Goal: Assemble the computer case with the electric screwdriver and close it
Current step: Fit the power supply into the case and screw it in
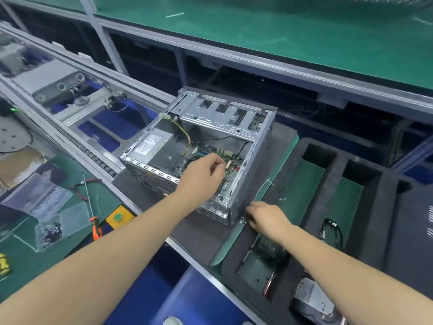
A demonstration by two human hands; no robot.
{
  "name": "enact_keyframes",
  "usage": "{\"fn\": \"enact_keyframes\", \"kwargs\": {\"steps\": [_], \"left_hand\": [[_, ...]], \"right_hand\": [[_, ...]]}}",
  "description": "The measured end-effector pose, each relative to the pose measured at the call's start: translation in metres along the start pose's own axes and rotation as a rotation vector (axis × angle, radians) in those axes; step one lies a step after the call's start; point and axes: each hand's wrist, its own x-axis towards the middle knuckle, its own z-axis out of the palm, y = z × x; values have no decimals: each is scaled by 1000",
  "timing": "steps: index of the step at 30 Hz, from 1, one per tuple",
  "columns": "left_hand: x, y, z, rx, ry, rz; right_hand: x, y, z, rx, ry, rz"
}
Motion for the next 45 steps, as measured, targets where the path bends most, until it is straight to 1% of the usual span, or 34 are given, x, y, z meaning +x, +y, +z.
{"fn": "enact_keyframes", "kwargs": {"steps": [4,8,11,14,16,18,21,23,25,29,31,34,37,39,41,45], "left_hand": [[-3,-2,3,28,0,-3],[-4,1,7,40,-33,7],[-3,7,9,35,-34,4],[1,16,13,2,-48,9],[6,26,12,-60,-37,-13],[14,41,9,-184,8,-61],[26,60,1,-511,59,-188],[31,63,-9,-746,47,-276],[31,58,-22,-931,32,-327],[21,27,-58,-1172,85,-379],[14,6,-79,-1240,135,-405],[-3,-31,-116,-1261,189,-452],[-21,-83,-157,-1231,262,-494],[-36,-130,-189,-1194,322,-536],[-56,-186,-224,-1147,380,-561],[-111,-303,-297,-1071,495,-664]], "right_hand": [[-3,0,-4,72,9,59],[-4,1,-14,283,54,161],[-6,11,-32,501,181,330],[-9,25,-67,688,398,458],[-7,29,-99,746,564,461],[-3,23,-132,769,682,415],[6,-2,-168,720,744,265],[15,-25,-181,721,731,182],[24,-48,-188,742,721,141],[48,-96,-198,768,714,68],[61,-128,-203,735,693,16],[81,-184,-205,663,640,-48],[108,-247,-200,597,535,-128],[130,-294,-192,564,444,-185],[153,-341,-181,533,375,-203],[199,-430,-150,421,201,-153]]}}
